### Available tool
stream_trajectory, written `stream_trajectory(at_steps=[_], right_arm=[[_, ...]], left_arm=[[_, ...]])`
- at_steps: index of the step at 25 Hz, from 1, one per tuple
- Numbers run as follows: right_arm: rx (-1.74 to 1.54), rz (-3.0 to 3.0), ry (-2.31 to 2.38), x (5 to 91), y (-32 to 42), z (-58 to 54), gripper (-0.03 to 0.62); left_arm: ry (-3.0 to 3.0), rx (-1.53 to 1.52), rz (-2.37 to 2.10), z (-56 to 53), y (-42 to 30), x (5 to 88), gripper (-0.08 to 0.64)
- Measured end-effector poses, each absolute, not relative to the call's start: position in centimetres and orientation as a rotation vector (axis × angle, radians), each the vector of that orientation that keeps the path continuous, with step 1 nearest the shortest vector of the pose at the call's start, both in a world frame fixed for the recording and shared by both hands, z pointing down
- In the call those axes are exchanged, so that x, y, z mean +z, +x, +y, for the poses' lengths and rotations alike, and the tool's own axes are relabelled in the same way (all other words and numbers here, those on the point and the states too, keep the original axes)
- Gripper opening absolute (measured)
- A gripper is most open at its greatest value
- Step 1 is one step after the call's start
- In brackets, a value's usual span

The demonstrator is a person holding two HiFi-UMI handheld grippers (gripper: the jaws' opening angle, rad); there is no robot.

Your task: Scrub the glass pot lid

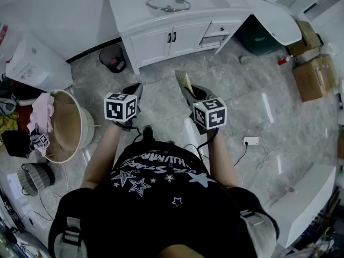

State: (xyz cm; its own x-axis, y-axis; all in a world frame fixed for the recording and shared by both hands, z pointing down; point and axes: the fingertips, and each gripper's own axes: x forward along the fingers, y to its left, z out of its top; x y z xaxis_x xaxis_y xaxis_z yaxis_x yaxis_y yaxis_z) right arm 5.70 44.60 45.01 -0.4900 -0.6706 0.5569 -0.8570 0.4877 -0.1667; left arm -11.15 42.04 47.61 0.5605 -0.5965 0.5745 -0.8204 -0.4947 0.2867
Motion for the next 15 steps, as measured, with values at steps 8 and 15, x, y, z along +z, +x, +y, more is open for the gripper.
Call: stream_trajectory(at_steps=[8, 15], right_arm=[[0.641, -2.301, 1.257, 46.0, 4.6, 43.9, 0.061], [0.661, -2.266, 1.29, 46.7, 3.7, 42.5, 0.061]], left_arm=[[2.254, 0.559, -1.088, 41.3, -11.5, 48.9, 0.012], [2.253, 0.548, -1.054, 39.1, -12.2, 49.7, 0.012]])
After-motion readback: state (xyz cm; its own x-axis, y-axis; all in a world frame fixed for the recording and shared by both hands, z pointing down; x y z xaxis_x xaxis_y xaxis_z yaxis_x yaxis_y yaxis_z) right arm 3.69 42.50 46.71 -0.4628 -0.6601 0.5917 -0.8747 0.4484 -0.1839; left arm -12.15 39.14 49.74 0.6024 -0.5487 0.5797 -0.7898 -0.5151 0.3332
